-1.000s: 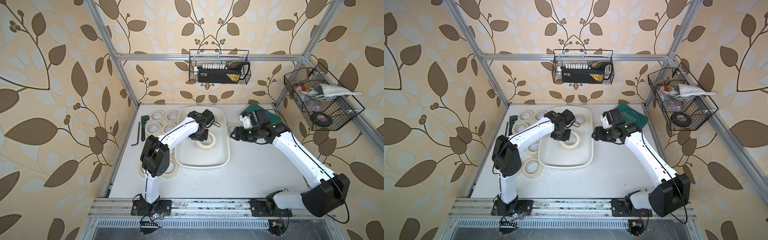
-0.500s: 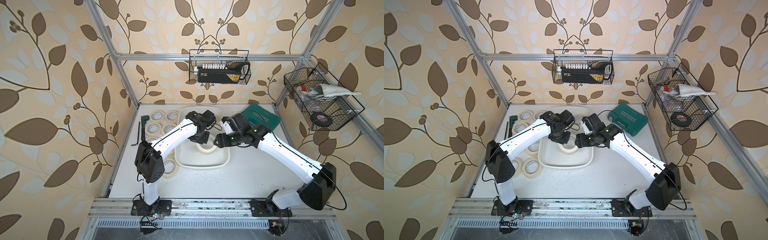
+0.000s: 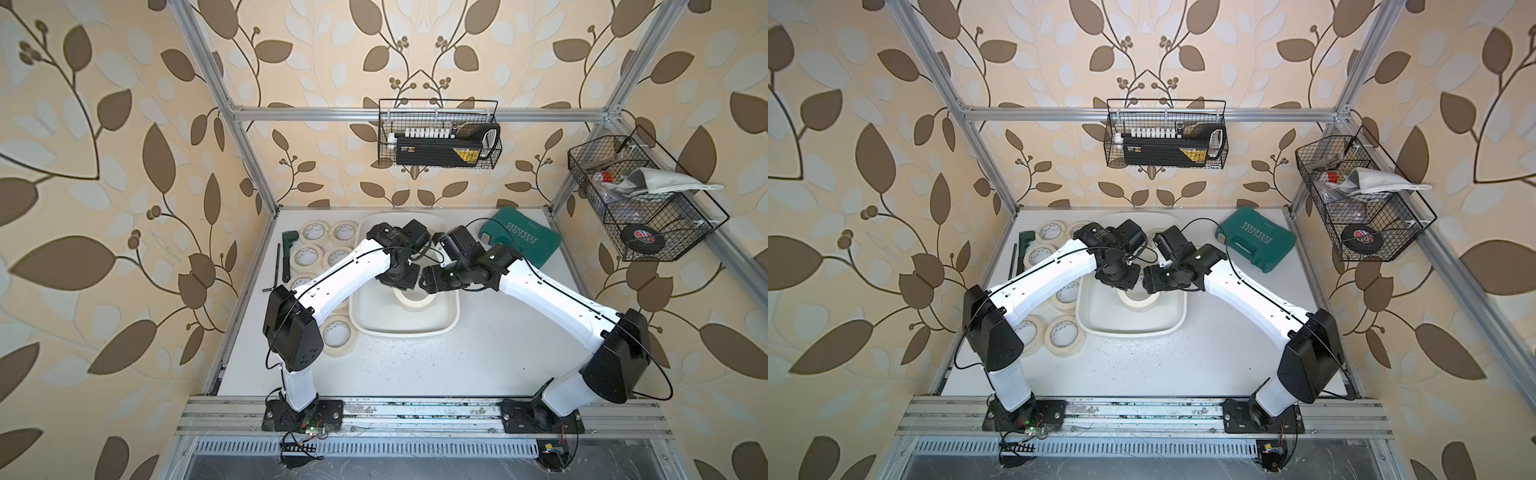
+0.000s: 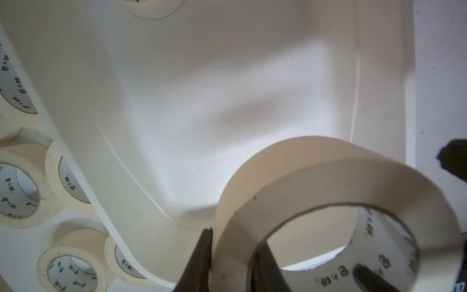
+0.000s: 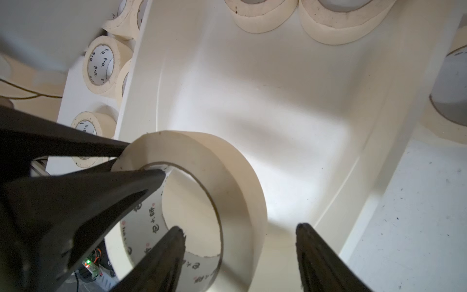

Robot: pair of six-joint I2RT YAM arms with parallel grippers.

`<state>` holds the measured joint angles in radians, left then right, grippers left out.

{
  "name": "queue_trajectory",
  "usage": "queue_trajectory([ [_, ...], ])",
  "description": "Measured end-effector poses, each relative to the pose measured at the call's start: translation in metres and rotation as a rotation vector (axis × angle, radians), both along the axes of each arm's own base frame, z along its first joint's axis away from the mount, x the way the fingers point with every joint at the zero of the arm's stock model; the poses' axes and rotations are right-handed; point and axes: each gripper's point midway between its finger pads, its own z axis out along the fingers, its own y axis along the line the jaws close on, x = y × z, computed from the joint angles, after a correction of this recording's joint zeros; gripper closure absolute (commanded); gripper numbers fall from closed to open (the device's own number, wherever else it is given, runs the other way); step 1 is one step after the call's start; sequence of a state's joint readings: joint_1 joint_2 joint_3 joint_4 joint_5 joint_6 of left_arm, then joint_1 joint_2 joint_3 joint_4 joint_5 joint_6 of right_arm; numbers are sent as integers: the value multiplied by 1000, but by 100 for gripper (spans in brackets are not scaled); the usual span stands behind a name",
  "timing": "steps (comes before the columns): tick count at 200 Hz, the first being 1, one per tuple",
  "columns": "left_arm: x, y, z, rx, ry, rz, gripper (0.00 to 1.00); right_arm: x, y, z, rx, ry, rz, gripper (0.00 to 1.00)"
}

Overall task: Take out the art tape in the storage box
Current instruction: Place the art tape at the center of the board.

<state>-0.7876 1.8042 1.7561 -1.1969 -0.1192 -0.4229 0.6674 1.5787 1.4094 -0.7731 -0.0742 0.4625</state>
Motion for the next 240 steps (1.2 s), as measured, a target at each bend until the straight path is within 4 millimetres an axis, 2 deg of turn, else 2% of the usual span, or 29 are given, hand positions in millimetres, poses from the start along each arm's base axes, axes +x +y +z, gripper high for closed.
queue_trajectory([
  [43,-1,0,0,1,5,-1,100,7,3,-11,-26,14,-3,51],
  [80,-2,-2,-1,-11,13,-5,100,7,5,-15,-35,22,8,78],
  [90,-3,-3,0,-13,11,-6,92,6,5,-15,-37,21,9,84],
  [109,-3,-4,1,-19,5,-8,59,5,4,-16,-44,24,14,100],
  [117,-3,-5,2,-28,1,-8,50,5,3,-17,-52,27,12,100],
  [135,-4,-5,6,-52,-15,-4,39,4,2,-18,-57,32,10,100],
  [172,-4,-6,20,-106,-54,16,24,4,2,-16,-58,31,10,100],
  [212,-3,-6,35,-174,-116,33,2,4,-3,-16,-80,31,6,100],
  [240,-6,-1,50,-223,-171,41,1,7,-9,-12,-108,13,1,100],
])
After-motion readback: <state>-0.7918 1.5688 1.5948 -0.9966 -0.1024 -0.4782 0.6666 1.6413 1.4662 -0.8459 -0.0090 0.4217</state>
